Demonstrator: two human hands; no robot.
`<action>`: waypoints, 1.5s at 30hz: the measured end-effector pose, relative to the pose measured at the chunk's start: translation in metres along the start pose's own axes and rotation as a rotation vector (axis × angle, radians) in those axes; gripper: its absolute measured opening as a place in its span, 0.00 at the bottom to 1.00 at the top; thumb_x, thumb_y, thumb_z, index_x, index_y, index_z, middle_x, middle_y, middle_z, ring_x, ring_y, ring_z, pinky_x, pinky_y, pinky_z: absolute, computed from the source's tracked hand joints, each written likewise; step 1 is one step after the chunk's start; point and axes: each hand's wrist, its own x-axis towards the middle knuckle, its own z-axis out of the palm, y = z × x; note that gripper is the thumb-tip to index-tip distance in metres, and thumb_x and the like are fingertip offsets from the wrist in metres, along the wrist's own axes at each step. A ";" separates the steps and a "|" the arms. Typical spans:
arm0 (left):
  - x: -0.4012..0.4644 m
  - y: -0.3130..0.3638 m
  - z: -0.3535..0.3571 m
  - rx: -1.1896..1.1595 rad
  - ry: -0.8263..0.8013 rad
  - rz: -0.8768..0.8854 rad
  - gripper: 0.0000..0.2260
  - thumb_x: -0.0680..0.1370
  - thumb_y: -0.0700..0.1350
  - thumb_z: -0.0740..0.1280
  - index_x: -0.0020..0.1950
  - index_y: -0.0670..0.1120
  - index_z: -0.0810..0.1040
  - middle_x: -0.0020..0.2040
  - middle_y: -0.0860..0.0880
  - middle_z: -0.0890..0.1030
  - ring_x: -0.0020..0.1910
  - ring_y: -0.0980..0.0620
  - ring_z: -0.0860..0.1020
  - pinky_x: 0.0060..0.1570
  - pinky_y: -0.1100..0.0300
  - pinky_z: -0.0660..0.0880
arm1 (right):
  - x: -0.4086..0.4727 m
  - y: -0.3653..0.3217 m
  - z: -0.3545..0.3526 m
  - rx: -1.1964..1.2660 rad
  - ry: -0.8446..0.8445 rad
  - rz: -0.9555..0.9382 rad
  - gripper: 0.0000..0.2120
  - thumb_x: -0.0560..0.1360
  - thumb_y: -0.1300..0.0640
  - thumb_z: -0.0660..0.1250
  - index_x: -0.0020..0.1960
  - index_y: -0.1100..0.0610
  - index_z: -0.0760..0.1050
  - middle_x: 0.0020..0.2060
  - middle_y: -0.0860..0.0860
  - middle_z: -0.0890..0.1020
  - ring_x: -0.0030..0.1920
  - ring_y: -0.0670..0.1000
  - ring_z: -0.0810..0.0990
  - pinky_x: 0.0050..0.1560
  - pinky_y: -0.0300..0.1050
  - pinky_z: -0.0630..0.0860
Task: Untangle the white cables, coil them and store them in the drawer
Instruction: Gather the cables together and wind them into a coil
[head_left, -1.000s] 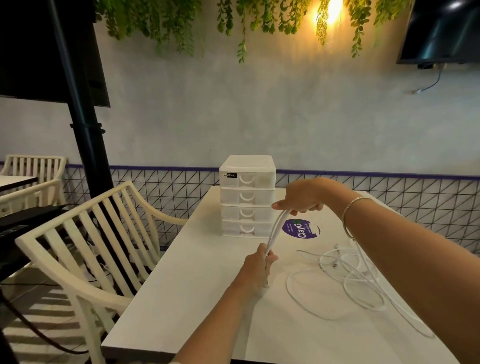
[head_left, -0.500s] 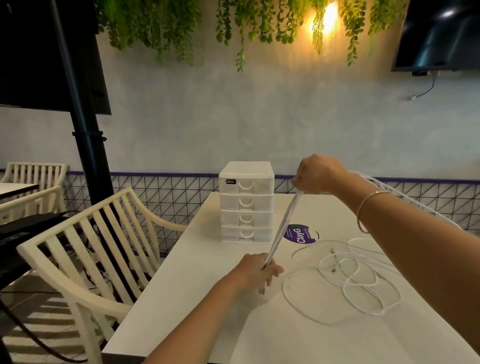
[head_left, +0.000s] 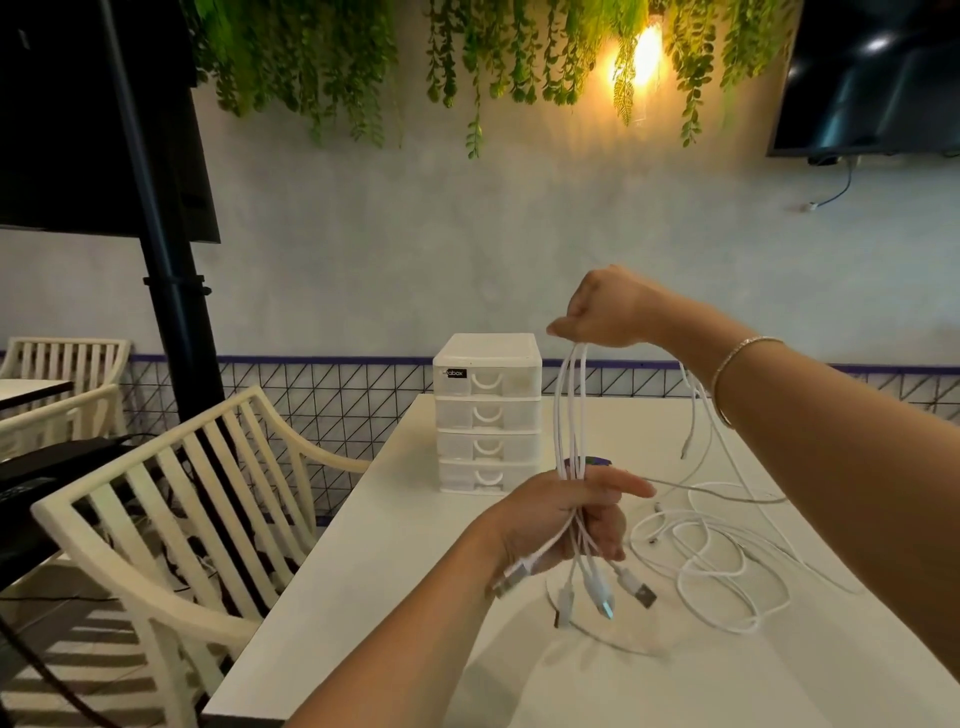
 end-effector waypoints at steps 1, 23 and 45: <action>-0.001 0.001 0.002 -0.002 -0.016 -0.018 0.15 0.81 0.35 0.55 0.49 0.44 0.81 0.26 0.50 0.77 0.25 0.55 0.75 0.33 0.62 0.76 | -0.001 0.002 0.001 -0.013 -0.003 0.001 0.20 0.77 0.48 0.62 0.27 0.50 0.67 0.29 0.43 0.67 0.44 0.51 0.68 0.47 0.41 0.66; -0.034 0.024 0.022 0.101 -0.183 -0.021 0.15 0.80 0.39 0.57 0.49 0.50 0.83 0.35 0.51 0.83 0.22 0.61 0.72 0.23 0.72 0.67 | -0.002 0.021 0.026 0.219 0.211 0.048 0.25 0.76 0.53 0.63 0.23 0.59 0.60 0.23 0.54 0.63 0.27 0.52 0.61 0.28 0.41 0.60; -0.065 0.035 -0.071 0.740 0.637 0.171 0.27 0.83 0.47 0.53 0.67 0.72 0.41 0.72 0.66 0.54 0.71 0.61 0.61 0.62 0.66 0.61 | -0.106 -0.003 0.100 -0.018 -0.197 -0.232 0.13 0.80 0.43 0.53 0.56 0.48 0.71 0.48 0.52 0.80 0.46 0.55 0.74 0.45 0.45 0.70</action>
